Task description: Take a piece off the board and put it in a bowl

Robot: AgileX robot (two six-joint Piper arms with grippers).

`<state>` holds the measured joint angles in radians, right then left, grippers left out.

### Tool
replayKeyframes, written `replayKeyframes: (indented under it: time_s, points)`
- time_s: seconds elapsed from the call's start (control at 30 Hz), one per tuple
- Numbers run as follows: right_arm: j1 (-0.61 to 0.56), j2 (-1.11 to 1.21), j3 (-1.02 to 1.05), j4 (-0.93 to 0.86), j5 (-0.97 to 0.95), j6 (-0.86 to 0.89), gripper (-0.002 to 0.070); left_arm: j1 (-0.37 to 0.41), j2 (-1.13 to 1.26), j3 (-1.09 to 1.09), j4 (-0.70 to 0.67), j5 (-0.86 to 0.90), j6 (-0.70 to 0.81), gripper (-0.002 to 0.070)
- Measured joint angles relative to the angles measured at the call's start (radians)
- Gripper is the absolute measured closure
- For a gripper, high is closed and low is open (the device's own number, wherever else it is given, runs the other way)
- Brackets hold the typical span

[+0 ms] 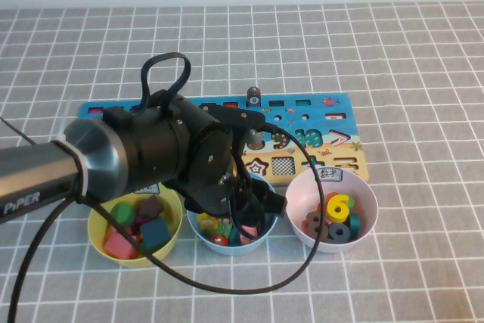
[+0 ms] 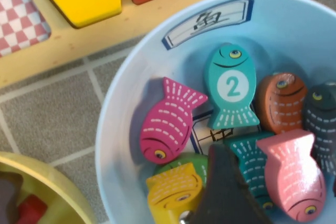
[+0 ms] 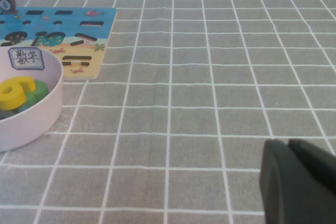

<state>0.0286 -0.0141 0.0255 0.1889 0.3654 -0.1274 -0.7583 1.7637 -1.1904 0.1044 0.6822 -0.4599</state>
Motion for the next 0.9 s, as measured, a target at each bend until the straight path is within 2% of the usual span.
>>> replayKeyframes:
  time_s: [0.3,0.4,0.47,0.6,0.67,0.73,0.9]
  points:
    - [0.0,0.0,0.0,0.0,0.0,0.0,0.0694,-0.008,-0.063,0.0,0.0,0.039,0.002,0.0297]
    - [0.0,0.0,0.0,0.0,0.0,0.0,0.0694,-0.023,-0.104,0.005,0.011,0.076,0.002,0.0316]
    - [0.0,0.0,0.0,0.0,0.0,0.0,0.0694,-0.024,-0.14,0.032,0.02,0.082,0.002,0.0365]
    - [0.0,0.0,0.0,0.0,0.0,0.0,0.0694,-0.026,-0.243,0.168,0.035,0.03,0.002,0.0557]
    - [0.0,0.0,0.0,0.0,0.0,0.0,0.0694,-0.026,-0.311,0.249,0.037,-0.029,0.0,0.0627]
    - [0.0,0.0,0.0,0.0,0.0,0.0,0.0694,-0.026,-0.384,0.342,0.037,-0.107,-0.016,0.0656]
    - [0.0,0.0,0.0,0.0,0.0,0.0,0.0694,-0.026,-0.562,0.544,0.037,-0.292,-0.043,0.0674]
